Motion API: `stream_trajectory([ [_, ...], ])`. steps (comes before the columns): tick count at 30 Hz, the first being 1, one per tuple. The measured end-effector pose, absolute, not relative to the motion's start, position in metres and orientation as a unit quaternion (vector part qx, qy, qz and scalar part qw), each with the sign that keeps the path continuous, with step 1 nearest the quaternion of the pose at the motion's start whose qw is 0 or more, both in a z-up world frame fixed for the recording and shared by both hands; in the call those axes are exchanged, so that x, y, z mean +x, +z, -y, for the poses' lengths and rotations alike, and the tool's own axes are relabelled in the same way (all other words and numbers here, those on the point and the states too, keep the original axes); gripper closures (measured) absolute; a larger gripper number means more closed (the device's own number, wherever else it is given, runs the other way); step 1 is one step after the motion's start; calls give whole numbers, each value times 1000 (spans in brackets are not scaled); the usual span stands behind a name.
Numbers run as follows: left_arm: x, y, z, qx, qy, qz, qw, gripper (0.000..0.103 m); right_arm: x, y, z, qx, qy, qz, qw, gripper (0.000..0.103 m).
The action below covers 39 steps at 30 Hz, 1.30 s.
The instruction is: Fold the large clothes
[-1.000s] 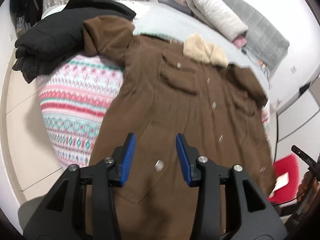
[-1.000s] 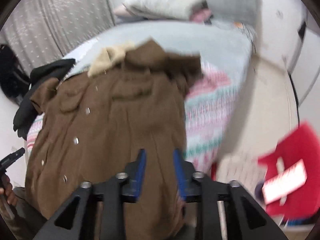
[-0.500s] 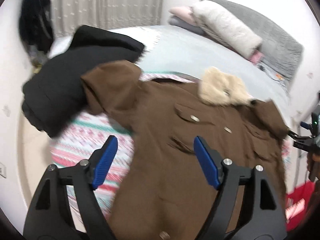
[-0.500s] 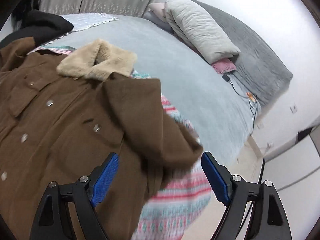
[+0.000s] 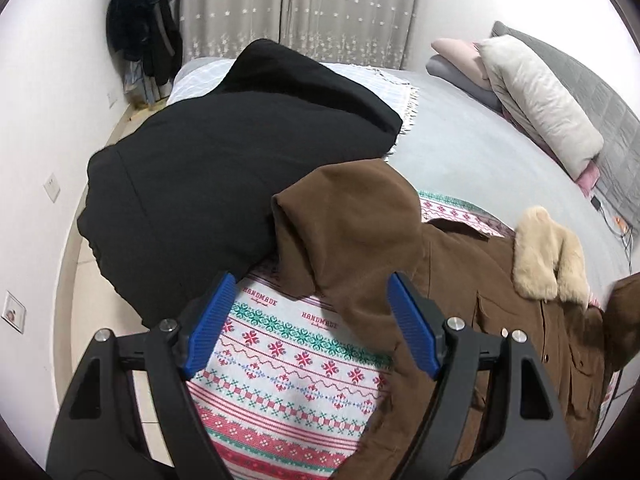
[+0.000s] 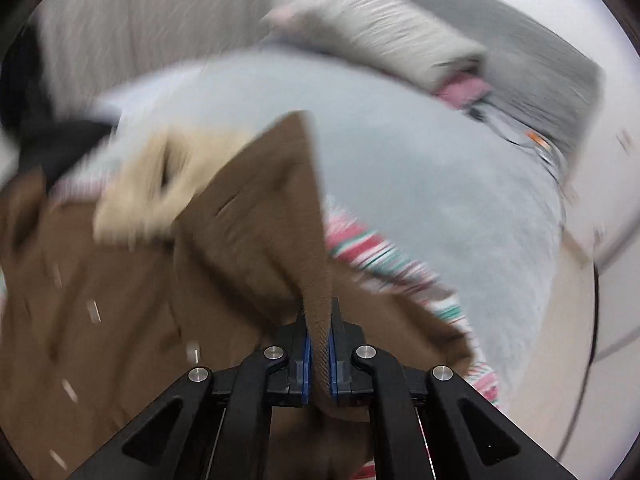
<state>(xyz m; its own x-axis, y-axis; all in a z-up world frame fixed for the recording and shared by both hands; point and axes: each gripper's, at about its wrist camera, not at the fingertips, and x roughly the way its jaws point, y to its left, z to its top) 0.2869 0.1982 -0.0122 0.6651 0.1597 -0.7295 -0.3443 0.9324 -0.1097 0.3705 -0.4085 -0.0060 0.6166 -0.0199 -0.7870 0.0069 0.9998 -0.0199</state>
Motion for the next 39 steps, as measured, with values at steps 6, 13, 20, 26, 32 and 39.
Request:
stream_trajectory([
  [6, 296, -21, -200, -118, 138, -396, 900, 24, 353, 54, 521, 138, -140, -344, 918, 99],
  [13, 302, -28, -210, -132, 144, -400, 895, 24, 310, 42, 652, 289, -222, -259, 895, 99],
  [20, 312, -39, -198, -126, 134, -416, 890, 24, 294, -26, 660, 285, -235, -345, 863, 88],
  [26, 311, -40, -186, -109, 128, -421, 891, 24, 360, -73, 563, 172, -183, -464, 849, 45],
  [32, 312, -44, -196, -119, 135, -424, 888, 24, 416, -99, 523, 100, -227, -505, 827, 42],
  [39, 315, -46, -193, -113, 126, -428, 888, 24, 401, -111, 560, 108, -253, -514, 812, 97],
])
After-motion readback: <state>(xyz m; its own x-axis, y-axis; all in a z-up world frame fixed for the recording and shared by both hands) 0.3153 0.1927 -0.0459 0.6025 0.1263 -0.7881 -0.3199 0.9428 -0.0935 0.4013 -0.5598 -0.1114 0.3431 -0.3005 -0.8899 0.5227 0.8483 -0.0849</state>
